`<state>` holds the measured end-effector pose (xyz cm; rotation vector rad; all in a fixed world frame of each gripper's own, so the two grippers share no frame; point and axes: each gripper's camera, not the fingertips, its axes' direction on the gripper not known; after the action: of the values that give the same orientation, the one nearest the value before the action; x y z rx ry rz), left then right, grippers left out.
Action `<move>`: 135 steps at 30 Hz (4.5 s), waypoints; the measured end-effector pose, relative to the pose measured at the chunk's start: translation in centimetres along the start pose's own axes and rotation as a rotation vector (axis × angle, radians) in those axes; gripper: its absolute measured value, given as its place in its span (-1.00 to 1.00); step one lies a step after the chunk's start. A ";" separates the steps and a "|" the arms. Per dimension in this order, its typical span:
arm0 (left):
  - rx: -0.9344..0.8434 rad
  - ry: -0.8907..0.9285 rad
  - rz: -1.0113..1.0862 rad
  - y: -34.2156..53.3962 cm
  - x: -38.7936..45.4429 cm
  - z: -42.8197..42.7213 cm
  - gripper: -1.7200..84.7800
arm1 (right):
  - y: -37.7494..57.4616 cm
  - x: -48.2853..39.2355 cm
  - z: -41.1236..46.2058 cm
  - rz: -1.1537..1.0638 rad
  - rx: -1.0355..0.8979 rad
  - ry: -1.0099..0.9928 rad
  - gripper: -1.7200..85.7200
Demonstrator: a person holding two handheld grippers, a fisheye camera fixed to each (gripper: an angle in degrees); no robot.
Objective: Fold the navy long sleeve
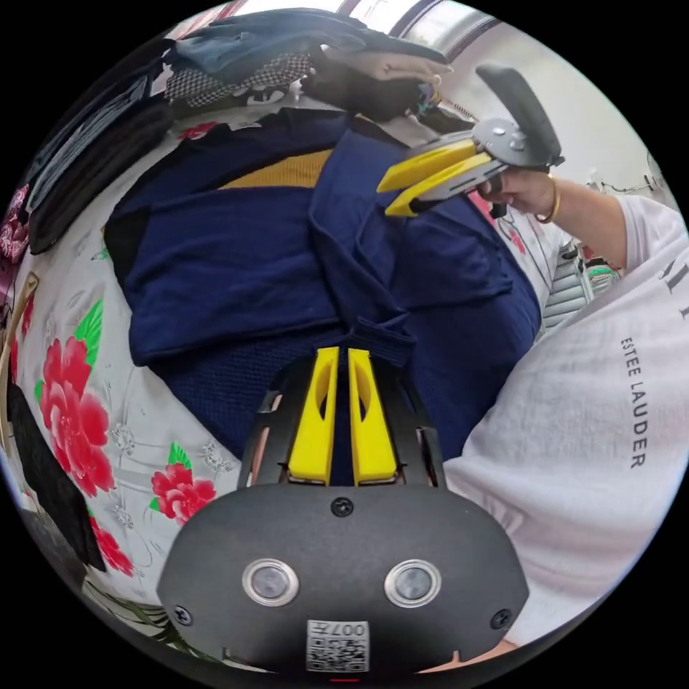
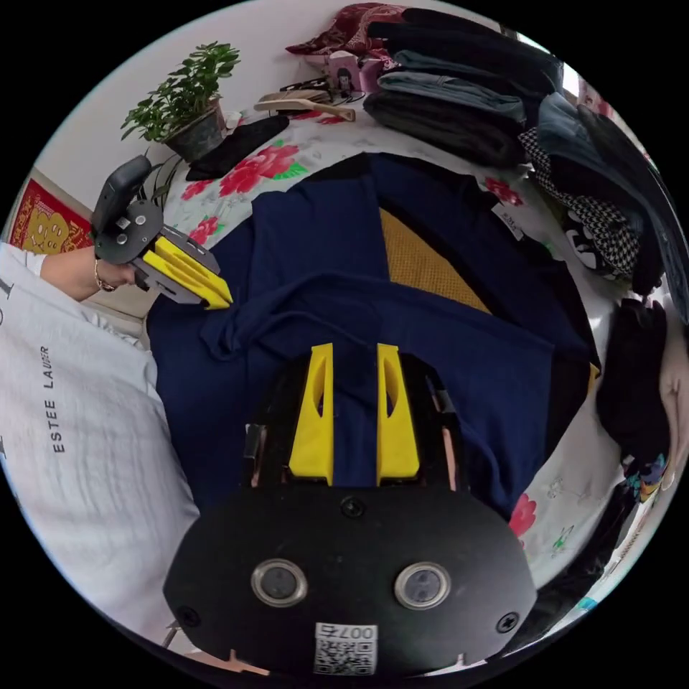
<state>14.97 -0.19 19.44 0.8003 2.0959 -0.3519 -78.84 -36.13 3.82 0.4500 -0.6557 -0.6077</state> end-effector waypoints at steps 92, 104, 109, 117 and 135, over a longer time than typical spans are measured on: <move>0.042 -0.138 -0.433 4.1 2.7 3.7 -0.98 | 6.4 -3.2 14.2 -0.314 -0.071 -0.287 -0.95; 0.133 -0.099 -0.364 8.7 2.3 2.5 -0.98 | 6.4 -5.1 10.1 -0.125 0.069 -0.112 -0.90; 0.103 -0.073 -0.321 8.0 1.9 3.5 -0.98 | 5.2 -6.1 12.9 -0.097 -0.060 -0.119 -0.93; 0.162 -0.035 -0.391 11.8 1.8 3.0 -0.98 | 10.4 -10.4 9.5 -0.102 -0.048 -0.179 -0.94; 0.152 -0.051 -0.515 23.6 8.1 4.7 -0.72 | 45.5 -6.6 -7.9 0.820 0.034 0.027 -0.79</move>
<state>29.68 18.63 10.93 0.3163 2.2264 -0.8050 -60.64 3.20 20.96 0.1869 -0.7548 0.1863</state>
